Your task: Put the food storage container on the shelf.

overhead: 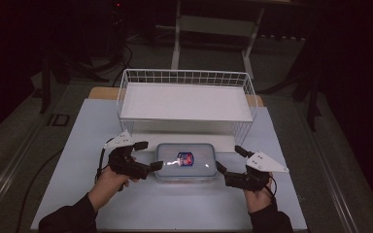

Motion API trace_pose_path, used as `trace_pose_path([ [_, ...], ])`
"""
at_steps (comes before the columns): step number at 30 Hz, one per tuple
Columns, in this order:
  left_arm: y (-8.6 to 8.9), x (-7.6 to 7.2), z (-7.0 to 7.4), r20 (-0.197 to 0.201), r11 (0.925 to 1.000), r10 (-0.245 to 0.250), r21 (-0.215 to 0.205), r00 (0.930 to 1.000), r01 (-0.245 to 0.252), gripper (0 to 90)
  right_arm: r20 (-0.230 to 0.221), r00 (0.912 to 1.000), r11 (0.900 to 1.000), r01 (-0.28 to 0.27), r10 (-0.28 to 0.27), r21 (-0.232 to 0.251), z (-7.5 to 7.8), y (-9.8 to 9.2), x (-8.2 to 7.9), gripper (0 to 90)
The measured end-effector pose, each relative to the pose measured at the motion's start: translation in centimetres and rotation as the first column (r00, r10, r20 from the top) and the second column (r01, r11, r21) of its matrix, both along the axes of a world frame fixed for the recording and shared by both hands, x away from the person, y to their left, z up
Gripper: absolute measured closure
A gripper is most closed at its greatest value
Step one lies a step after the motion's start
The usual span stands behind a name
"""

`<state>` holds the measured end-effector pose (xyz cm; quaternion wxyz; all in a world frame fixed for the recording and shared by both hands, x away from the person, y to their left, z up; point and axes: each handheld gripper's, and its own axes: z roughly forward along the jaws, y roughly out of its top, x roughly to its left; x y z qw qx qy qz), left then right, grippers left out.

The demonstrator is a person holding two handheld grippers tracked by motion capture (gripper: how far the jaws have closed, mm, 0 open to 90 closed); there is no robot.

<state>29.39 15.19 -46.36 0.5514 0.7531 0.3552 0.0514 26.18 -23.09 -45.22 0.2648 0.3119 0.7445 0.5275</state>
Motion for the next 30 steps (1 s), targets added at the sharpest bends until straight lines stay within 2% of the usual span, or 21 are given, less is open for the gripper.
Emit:
trace_pose_path([
  [1, 0.0, 0.4, -0.3, -0.037, 1.0, 0.008, 0.001, 0.9993, -0.008, 0.0, 0.013, 0.9999, 1.0, 0.003, -0.003, -0.002, 0.0, -0.1, -0.2, 18.6],
  [2, 0.0, 0.4, -0.3, -0.037, 1.0, 0.008, 0.001, 0.9993, -0.008, 0.0, 0.013, 0.9999, 1.0, 0.003, -0.003, -0.002, 0.0, -0.1, -0.2, 18.6],
  [5, 0.2, 1.4, -1.2, -0.128, 0.9992, 0.016, -0.036, 0.9917, -0.021, 0.0, 0.02, 0.9996, 0.999, 0.018, -0.018, -0.03, -0.2, 0.1, -0.8, 16.6],
  [6, 0.3, 1.8, -1.6, -0.172, 0.9985, 0.014, -0.049, 0.9849, -0.023, 0.0, 0.009, 0.9999, 0.999, 0.015, -0.014, -0.038, -0.2, 0.2, -0.8, 15.6],
  [9, 0.2, 2.4, -2.5, -0.248, 0.9975, 0.019, -0.061, 0.9687, -0.035, 0.0, -0.007, 1.0, 1.0, 0.001, -0.002, -0.013, -0.5, 0.0, -1.1, 12.5],
  [10, 0.2, 2.7, -2.8, -0.282, 0.9976, 0.018, -0.058, 0.9591, -0.036, 0.0, -0.007, 1.0, 1.0, 0.004, -0.004, -0.012, -0.5, 0.0, -1.1, 11.2],
  [12, 0.2, 2.9, -3.2, -0.311, 0.9977, 0.015, -0.058, 0.9502, -0.035, 0.0, 0.005, 0.9999, 1.0, 0.012, -0.012, -0.028, -0.5, 0.1, -1.2, 10.3],
  [14, 0.1, 3.1, -3.6, -0.341, 0.999, 0.021, -0.029, 0.9397, -0.033, 0.0, 0.009, 1.0, 1.0, -0.001, 0.001, -0.026, -0.5, 0.2, -1.3, 9.8],
  [15, 0.1, 3.1, -3.7, -0.352, 0.9989, 0.02, -0.033, 0.9358, -0.034, 0.0, 0.009, 1.0, 1.0, -0.001, 0.001, -0.026, -0.5, 0.2, -1.3, 9.8],
  [16, 0.2, 3.3, -4.0, -0.376, 0.9982, 0.021, -0.044, 0.9263, -0.04, 0.0, 0.003, 1.0, 0.999, -0.008, 0.008, -0.032, -0.6, 0.4, -1.3, 9.8],
  [19, 0.5, 3.6, -4.6, -0.416, 0.9972, 0.02, -0.057, 0.9092, -0.048, 2.5, -0.003, 1.0, 0.999, -0.008, 0.008, -0.041, -0.7, 0.6, -1.3, 9.9],
  [20, 0.6, 3.7, -4.9, -0.431, 0.9955, 0.03, -0.068, 0.9018, -0.066, 7.5, 0.0, 1.0, 0.999, -0.007, 0.007, -0.047, -0.8, 0.7, -1.3, 9.9],
  [21, 0.7, 3.7, -5.1, -0.442, 0.9949, 0.023, -0.078, 0.8969, -0.064, 7.5, 0.0, 1.0, 0.999, -0.007, 0.007, -0.047, -0.8, 0.7, -1.3, 9.9],
  [22, 0.7, 3.9, -5.5, -0.459, 0.9943, 0.034, -0.074, 0.8877, -0.077, 11.0, -0.003, 1.0, 0.999, -0.01, 0.009, -0.045, -0.8, 0.7, -1.3, 9.9],
  [23, 0.7, 3.9, -5.5, -0.459, 0.9943, 0.034, -0.074, 0.8877, -0.077, 12.6, -0.003, 1.0, 0.999, -0.01, 0.009, -0.045, -0.8, 0.7, -1.3, 9.9],
  [24, 0.7, 4.0, -5.7, -0.475, 0.9945, 0.037, -0.069, 0.8791, -0.079, 12.6, -0.002, 1.0, 0.999, -0.01, 0.009, -0.045, -0.7, 0.7, -1.3, 9.9],
  [25, 0.7, 4.0, -5.9, -0.479, 0.9937, 0.036, -0.076, 0.8769, -0.082, 14.3, -0.006, 0.9999, 0.999, -0.01, 0.01, -0.045, -0.7, 0.7, -1.2, 9.9],
  [26, 0.8, 4.1, -6.2, -0.494, 0.9925, 0.029, -0.089, 0.8687, -0.083, 15.8, -0.008, 0.9999, 0.999, -0.012, 0.012, -0.048, -0.7, 0.6, -1.2, 10.2],
  [27, 0.8, 4.1, -6.2, -0.494, 0.9925, 0.029, -0.089, 0.8687, -0.083, 18.3, -0.008, 0.9999, 0.999, -0.012, 0.012, -0.048, -0.7, 0.6, -1.2, 10.2],
  [28, 0.8, 4.2, -6.4, -0.509, 0.9904, 0.023, -0.105, 0.8603, -0.089, 19.7, -0.014, 0.9999, 0.998, -0.009, 0.008, -0.057, -0.9, 0.6, -1.0, 10.2],
  [30, 0.9, 4.4, -6.7, -0.525, 0.9894, 0.017, -0.114, 0.8507, -0.09, 21.1, -0.02, 0.9998, 0.998, -0.01, 0.009, -0.055, -1.0, 0.6, -0.9, 10.2],
])
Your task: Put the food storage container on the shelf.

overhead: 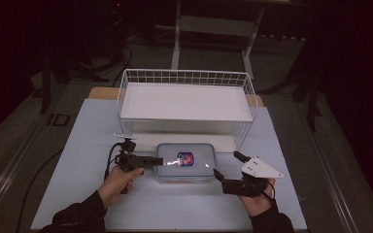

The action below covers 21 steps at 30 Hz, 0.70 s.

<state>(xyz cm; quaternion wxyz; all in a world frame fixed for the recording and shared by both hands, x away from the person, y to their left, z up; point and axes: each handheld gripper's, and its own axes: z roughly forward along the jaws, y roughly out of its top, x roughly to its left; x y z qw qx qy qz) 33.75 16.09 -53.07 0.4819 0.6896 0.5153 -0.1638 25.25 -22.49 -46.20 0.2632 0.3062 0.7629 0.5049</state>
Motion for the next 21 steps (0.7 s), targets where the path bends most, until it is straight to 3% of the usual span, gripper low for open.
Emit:
trace_pose_path([
  [2, 0.2, 0.2, -0.4, -0.03, 0.9996, 0.007, -0.029, 0.9995, -0.008, 29.0, -0.009, 1.0, 1.0, 0.0, 0.0, -0.004, -0.1, 0.0, 0.1, 10.2],
  [6, 0.4, 0.4, -0.6, -0.049, 0.9971, 0.003, -0.075, 0.9988, -0.007, 35.3, -0.02, 0.9998, 1.0, 0.002, -0.002, 0.006, -0.2, -0.2, 0.2, 10.3],
  [9, 0.4, 0.5, -0.9, -0.074, 0.993, -0.034, -0.116, 0.9967, 0.026, 41.8, -0.036, 0.9994, 1.0, 0.005, -0.005, 0.013, -0.3, -0.3, 0.4, 10.3],
  [11, 0.4, 0.5, -0.8, -0.092, 0.993, -0.035, -0.115, 0.9952, 0.025, 42.1, -0.041, 0.9991, 1.0, 0.007, -0.007, 0.014, -0.4, -0.4, 0.5, 10.3],
  [14, 0.5, 0.5, -0.6, -0.08, 0.9942, -0.046, -0.101, 0.9958, 0.038, 45.1, -0.053, 0.9986, 1.0, 0.007, -0.006, 0.021, -0.4, -0.5, 0.6, 10.4],
  [17, 0.7, 0.5, -0.6, -0.086, 0.9923, -0.049, -0.118, 0.9951, 0.039, 46.7, -0.073, 0.9974, 1.0, 0.0, 0.002, 0.026, -0.5, -0.5, 0.7, 12.9],
  [21, 0.9, 0.1, -0.4, -0.048, 0.9912, -0.068, -0.116, 0.9965, 0.062, 49.3, -0.116, 0.9932, 0.999, -0.005, 0.01, 0.039, -0.9, -0.5, 1.1, 13.1],
])
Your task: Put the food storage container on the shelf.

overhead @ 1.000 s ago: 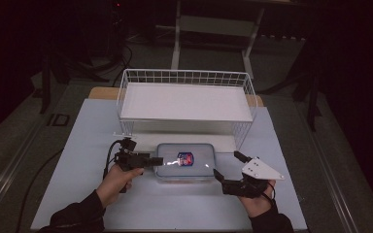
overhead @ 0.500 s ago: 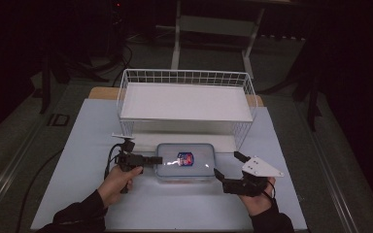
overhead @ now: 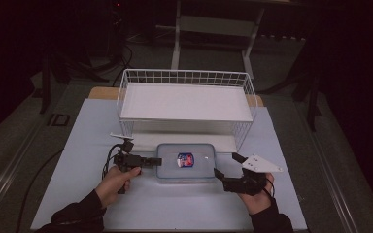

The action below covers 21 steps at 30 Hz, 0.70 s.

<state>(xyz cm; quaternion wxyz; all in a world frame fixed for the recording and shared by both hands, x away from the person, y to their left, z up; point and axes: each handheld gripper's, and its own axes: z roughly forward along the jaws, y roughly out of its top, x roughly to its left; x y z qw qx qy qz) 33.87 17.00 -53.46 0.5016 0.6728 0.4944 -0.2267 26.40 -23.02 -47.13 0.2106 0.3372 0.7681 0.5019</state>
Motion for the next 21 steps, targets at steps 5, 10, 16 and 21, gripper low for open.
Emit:
trace_pose_path([
  [5, 0.1, -0.7, 0.5, 0.055, 0.9995, -0.031, 0.014, 0.998, 0.03, 52.4, -0.083, 0.9966, 0.999, -0.001, 0.005, 0.045, -0.5, -0.3, 1.0, 14.0],
  [10, 0.2, -1.2, 1.0, 0.1, 0.9975, -0.065, 0.033, 0.9928, 0.062, 54.4, -0.178, 0.9833, 0.996, -0.02, 0.035, 0.083, -1.1, -0.4, 1.9, 18.0],
  [16, 0.2, -1.8, 1.5, 0.136, 0.9944, -0.097, 0.054, 0.9859, 0.091, 56.6, -0.301, 0.9492, 0.991, -0.059, 0.093, 0.12, -2.0, -0.3, 3.2, 21.9],
  [21, 0.2, -2.1, 1.5, 0.151, 0.9934, -0.108, 0.055, 0.9826, 0.101, 57.3, -0.386, 0.9125, 0.983, -0.076, 0.135, 0.166, -2.8, -0.7, 4.2, 27.0],
])
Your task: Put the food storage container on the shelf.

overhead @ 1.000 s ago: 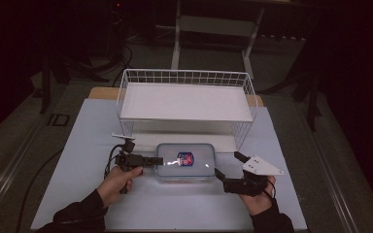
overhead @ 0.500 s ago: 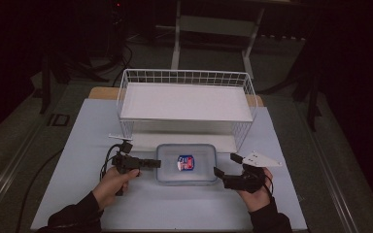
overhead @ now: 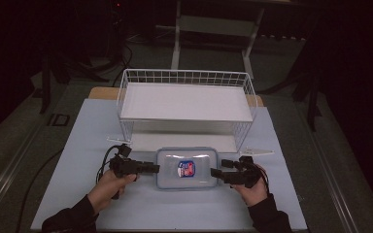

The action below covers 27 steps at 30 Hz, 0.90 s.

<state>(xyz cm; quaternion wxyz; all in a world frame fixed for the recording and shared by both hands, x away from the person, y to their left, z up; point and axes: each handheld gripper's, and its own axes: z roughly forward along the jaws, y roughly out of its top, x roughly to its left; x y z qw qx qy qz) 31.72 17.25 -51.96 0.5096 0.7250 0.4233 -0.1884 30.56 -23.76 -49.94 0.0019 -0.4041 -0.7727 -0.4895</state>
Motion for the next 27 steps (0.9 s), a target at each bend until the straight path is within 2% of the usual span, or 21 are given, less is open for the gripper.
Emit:
trace_pose_path([
  [4, 0.0, -0.2, 0.1, 0.013, 1.0, -0.004, 0.002, 0.9999, 0.004, 57.7, -0.066, 0.9969, 0.999, -0.041, 0.043, 0.033, -0.6, -0.1, 0.4, 31.3],
  [7, 0.0, -0.4, 0.1, 0.018, 0.9999, -0.009, 0.005, 0.9998, 0.009, 57.9, -0.099, 0.9929, 0.997, -0.06, 0.065, 0.055, -1.0, 0.0, 0.6, 37.1],
  [8, 0.0, -0.4, 0.1, 0.019, 0.9999, -0.01, 0.004, 0.9998, 0.01, 58.0, -0.104, 0.992, 0.996, -0.064, 0.071, 0.065, -1.0, 0.0, 0.6, 40.6],
  [13, 0.0, -0.6, 0.2, 0.035, 0.9999, -0.014, 0.009, 0.9993, 0.014, 58.1, -0.108, 0.9909, 0.995, -0.073, 0.08, 0.069, -0.9, -0.1, 0.5, 43.9],
  [15, -0.1, -0.8, 0.2, 0.037, 0.9999, -0.006, 0.01, 0.9993, 0.006, 58.2, -0.116, 0.9899, 0.994, -0.072, 0.081, 0.084, -0.9, -0.3, 0.6, 45.5],
  [20, -0.3, -1.6, 0.4, 0.069, 0.9994, 0.024, 0.022, 0.9973, -0.026, 58.1, -0.132, 0.9877, 0.991, -0.068, 0.083, 0.114, -1.0, -0.7, 0.4, 50.4],
  [23, -0.5, -1.9, 0.6, 0.067, 0.9986, 0.04, 0.031, 0.9969, -0.042, 57.9, -0.137, 0.987, 0.991, -0.069, 0.084, 0.114, -1.0, -0.8, 0.3, 50.8],
  [25, -0.8, -2.2, 1.0, 0.089, 0.9968, 0.057, 0.051, 0.9944, -0.062, 57.6, -0.137, 0.9874, 0.992, -0.064, 0.079, 0.11, -0.8, -0.8, 0.2, 51.6],
  [27, -0.8, -2.2, 1.1, 0.093, 0.9965, 0.061, 0.052, 0.9938, -0.066, 57.5, -0.135, 0.9879, 0.992, -0.061, 0.076, 0.115, -0.7, -0.9, 0.2, 51.6],
])
